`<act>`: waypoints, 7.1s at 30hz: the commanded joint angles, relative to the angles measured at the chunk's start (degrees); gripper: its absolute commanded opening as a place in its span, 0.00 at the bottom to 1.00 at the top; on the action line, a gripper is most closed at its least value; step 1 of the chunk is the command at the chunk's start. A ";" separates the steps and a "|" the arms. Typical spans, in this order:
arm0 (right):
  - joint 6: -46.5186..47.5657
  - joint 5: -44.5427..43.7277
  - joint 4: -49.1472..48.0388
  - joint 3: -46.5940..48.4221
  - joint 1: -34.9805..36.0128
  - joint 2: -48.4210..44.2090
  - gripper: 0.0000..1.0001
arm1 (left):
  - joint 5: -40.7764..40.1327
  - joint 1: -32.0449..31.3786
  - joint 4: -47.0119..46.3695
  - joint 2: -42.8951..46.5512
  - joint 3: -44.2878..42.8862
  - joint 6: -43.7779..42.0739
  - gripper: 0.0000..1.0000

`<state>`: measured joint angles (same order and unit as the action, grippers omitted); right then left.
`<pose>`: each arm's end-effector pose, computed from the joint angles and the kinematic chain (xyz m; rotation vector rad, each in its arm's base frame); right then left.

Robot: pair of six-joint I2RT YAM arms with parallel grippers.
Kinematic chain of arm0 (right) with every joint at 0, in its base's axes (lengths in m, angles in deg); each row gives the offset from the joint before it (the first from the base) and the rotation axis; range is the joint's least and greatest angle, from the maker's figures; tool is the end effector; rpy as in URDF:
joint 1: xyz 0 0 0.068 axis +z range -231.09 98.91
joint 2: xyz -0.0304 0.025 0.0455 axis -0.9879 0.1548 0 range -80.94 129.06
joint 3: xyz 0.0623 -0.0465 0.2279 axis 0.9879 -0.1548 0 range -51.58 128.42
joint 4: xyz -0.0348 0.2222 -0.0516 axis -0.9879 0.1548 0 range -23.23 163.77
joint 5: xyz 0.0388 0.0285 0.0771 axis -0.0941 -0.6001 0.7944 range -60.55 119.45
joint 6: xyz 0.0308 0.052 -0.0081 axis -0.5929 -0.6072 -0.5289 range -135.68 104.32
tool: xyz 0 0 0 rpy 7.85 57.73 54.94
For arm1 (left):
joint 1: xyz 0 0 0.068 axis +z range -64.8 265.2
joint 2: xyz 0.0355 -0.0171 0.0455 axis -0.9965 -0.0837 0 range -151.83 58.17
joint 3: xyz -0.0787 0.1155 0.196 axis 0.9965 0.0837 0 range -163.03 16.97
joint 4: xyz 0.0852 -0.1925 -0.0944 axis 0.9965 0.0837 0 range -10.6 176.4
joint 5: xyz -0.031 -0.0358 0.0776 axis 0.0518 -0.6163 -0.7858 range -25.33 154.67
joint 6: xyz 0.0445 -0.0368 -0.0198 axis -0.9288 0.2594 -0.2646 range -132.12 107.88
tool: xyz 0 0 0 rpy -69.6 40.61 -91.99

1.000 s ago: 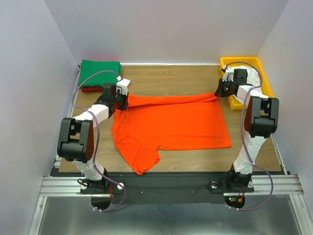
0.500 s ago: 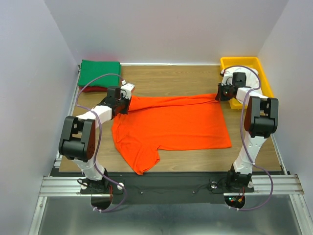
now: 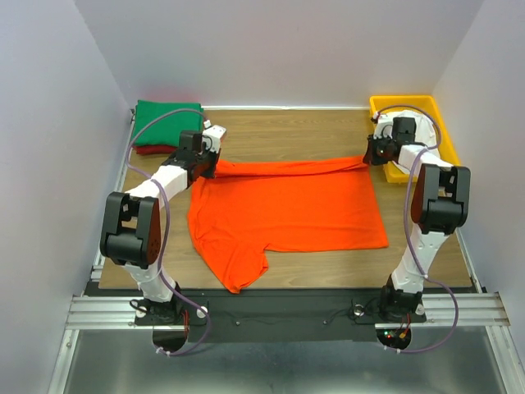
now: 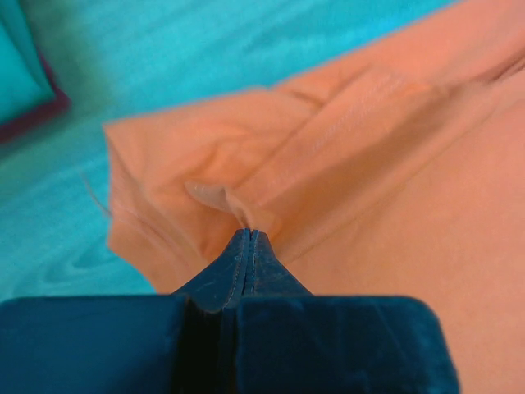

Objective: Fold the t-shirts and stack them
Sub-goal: Fold the tshirt

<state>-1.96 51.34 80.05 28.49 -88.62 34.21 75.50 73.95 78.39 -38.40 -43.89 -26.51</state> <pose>0.4020 -0.0359 0.1628 -0.2992 2.3356 0.2816 0.3428 -0.0768 0.2001 0.5857 2.0887 -0.1742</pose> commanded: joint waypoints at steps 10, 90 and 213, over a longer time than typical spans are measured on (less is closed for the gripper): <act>4.56 -0.71 -0.80 -2.02 -0.73 -6.70 0.01 | 0.24 0.08 2.78 4.82 1.79 -2.74 0.00; -25.67 20.03 -3.26 38.31 37.32 28.90 0.46 | 20.46 8.70 11.21 -6.00 -8.22 -1.51 0.25; 6.06 -12.57 18.99 12.39 9.99 8.95 0.45 | -7.22 3.60 9.36 -18.82 -17.79 -3.45 0.45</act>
<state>3.74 44.92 100.98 42.42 -78.44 42.14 73.25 75.61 87.17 -55.45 -59.34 -31.59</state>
